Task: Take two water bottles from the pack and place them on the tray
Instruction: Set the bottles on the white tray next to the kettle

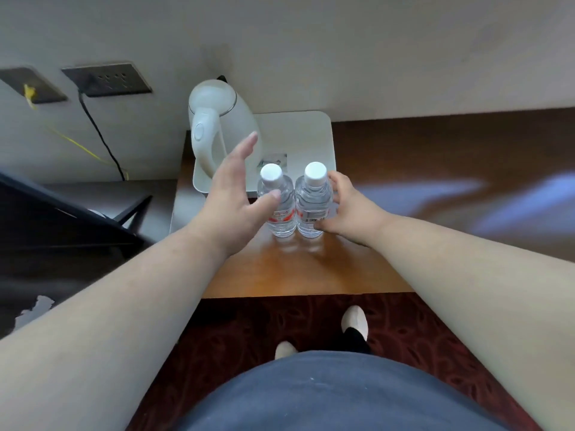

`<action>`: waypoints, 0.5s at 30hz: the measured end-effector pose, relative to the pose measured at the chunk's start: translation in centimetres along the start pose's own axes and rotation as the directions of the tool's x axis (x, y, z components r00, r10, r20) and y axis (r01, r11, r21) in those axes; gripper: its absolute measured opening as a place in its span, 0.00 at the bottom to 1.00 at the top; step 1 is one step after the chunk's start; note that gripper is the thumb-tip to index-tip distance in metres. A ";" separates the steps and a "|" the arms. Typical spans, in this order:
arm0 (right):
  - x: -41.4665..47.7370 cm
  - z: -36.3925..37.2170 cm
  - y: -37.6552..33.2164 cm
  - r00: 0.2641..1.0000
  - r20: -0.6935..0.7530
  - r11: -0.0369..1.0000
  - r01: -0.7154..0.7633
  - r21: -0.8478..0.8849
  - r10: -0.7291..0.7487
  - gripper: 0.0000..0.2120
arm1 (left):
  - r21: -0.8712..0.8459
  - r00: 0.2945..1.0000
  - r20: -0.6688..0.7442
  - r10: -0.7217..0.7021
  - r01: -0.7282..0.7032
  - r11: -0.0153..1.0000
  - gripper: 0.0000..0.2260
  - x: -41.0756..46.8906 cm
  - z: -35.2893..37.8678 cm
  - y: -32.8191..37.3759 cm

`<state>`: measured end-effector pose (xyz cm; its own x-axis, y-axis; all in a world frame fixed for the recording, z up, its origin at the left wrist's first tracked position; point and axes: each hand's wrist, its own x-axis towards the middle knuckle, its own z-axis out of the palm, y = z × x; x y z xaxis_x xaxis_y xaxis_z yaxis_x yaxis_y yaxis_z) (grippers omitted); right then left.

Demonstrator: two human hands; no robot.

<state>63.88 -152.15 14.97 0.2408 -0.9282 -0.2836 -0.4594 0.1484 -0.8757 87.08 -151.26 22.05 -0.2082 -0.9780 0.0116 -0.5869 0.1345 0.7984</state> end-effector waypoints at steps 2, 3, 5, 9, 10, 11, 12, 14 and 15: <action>-0.1 -0.3 0.0 1.000 0.000 0.999 -0.018 -0.033 0.018 0.49 | 0.288 0.952 -0.106 0.288 -0.248 0.925 0.26 0.4 0.2 3.4; -0.1 -0.4 0.0 1.000 -0.004 0.999 -0.012 -0.037 0.012 0.47 | 0.469 0.926 -0.052 0.375 -0.309 0.827 0.23 1.2 0.7 5.2; 0.0 -0.4 0.0 1.000 -0.017 0.998 0.019 -0.064 -0.020 0.39 | 0.762 0.946 0.141 0.290 -0.291 0.579 0.25 3.5 2.4 7.9; 0.3 0.3 0.6 0.997 -0.077 0.997 0.011 -0.075 -0.017 0.26 | 0.935 0.958 0.277 -0.069 -0.253 0.250 0.25 6.9 4.2 9.4; 0.4 0.5 0.7 0.996 -0.092 0.998 0.006 -0.062 -0.011 0.25 | 0.939 0.954 0.282 -0.096 -0.254 0.232 0.24 7.2 4.4 9.1; 0.4 0.6 0.7 0.995 -0.099 0.998 -0.002 -0.063 -0.004 0.26 | 0.937 0.951 0.292 -0.101 -0.263 0.229 0.22 7.3 4.6 8.9; 0.3 0.8 0.6 0.994 -0.107 0.997 -0.012 -0.073 0.004 0.26 | 0.932 0.947 0.305 -0.096 -0.276 0.234 0.21 7.3 4.8 8.9; 0.1 0.9 0.6 0.988 -0.156 0.998 0.003 -0.059 -0.012 0.21 | 0.911 0.938 0.335 -0.089 -0.298 0.283 0.17 7.3 4.9 9.3; 0.0 0.8 0.6 0.983 -0.181 0.999 0.022 -0.043 -0.030 0.21 | 0.900 0.934 0.347 -0.087 -0.305 0.311 0.15 7.3 4.8 9.8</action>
<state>64.25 -151.80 14.13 0.0960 -0.9785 -0.1824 -0.4903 0.1130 -0.8642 76.06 -156.29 27.05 -0.4148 -0.8697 -0.2677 -0.8231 0.4840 -0.2972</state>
